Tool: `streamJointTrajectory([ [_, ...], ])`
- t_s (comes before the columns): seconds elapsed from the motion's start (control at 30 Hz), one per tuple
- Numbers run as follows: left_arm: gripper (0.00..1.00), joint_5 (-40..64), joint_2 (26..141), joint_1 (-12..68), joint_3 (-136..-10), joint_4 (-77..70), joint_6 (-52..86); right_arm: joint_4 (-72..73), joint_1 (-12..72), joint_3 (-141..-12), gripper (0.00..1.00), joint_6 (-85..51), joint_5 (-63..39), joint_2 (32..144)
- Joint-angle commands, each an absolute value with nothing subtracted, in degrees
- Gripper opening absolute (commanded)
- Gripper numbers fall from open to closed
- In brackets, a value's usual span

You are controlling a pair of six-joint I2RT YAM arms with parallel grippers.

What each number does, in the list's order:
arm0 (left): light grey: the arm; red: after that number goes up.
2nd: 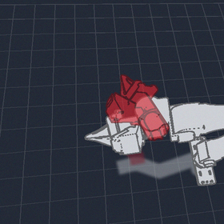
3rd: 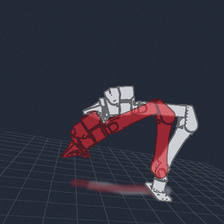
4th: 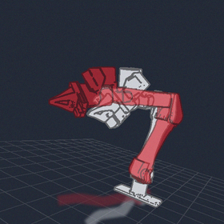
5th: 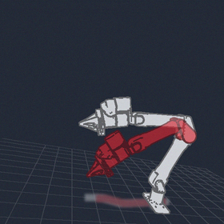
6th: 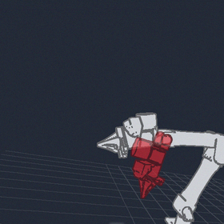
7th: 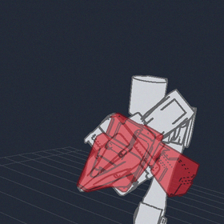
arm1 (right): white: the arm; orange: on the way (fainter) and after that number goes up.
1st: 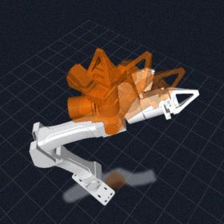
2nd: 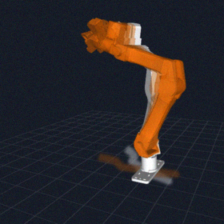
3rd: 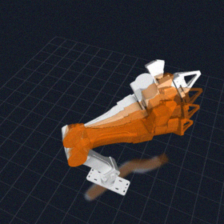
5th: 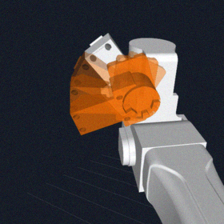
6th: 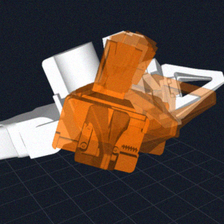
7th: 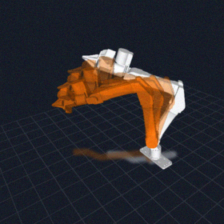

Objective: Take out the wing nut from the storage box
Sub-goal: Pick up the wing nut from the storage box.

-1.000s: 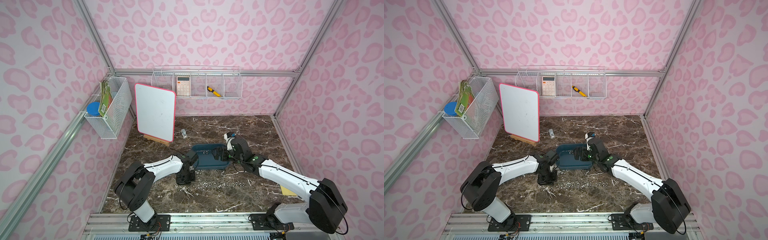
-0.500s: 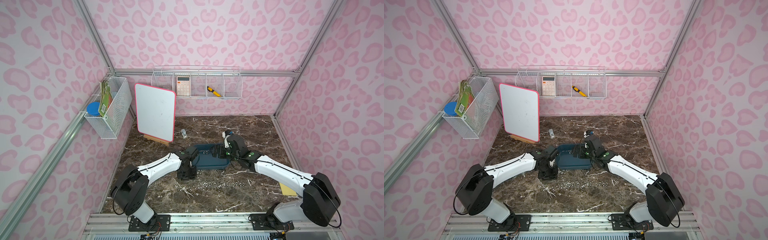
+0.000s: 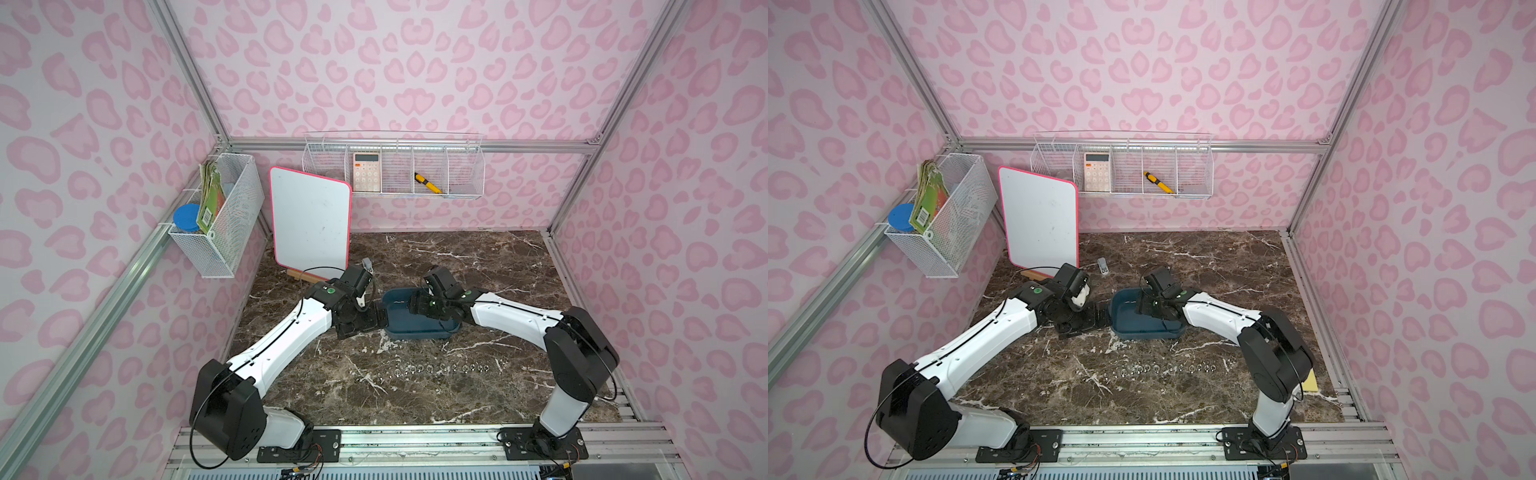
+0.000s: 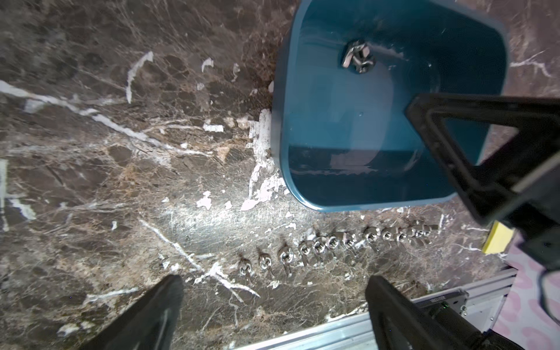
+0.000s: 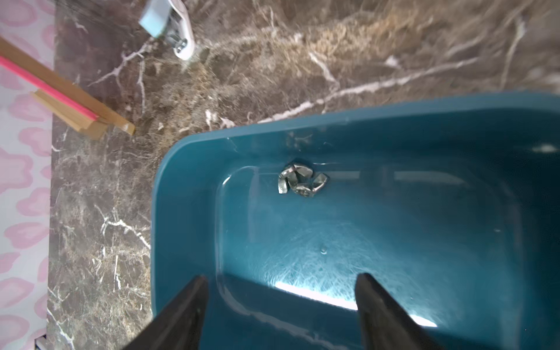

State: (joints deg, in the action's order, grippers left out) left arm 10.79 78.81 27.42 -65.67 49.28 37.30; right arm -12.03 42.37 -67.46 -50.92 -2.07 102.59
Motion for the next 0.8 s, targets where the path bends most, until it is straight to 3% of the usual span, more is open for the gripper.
streamJointTrajectory([
  [0.0, 0.98, 11.34, 76.74, 26.68, -66.33, 51.94, 36.70, -11.69, 42.11, -69.00, 0.66, -55.75, -2.50, 104.74],
  [0.07, 0.99, 10.77, 75.41, 26.31, -66.25, 52.70, 36.56, -10.58, 41.53, -69.41, 0.50, -57.50, -3.26, 106.25],
  [0.13, 0.98, 10.51, 74.28, 25.95, -65.67, 52.88, 36.43, -9.10, 40.91, -69.27, 0.43, -59.19, -4.14, 107.29],
  [0.77, 0.98, 10.45, 70.33, 24.08, -62.93, 52.16, 36.06, -7.43, 38.07, -73.16, 0.35, -65.13, -6.45, 114.80],
])
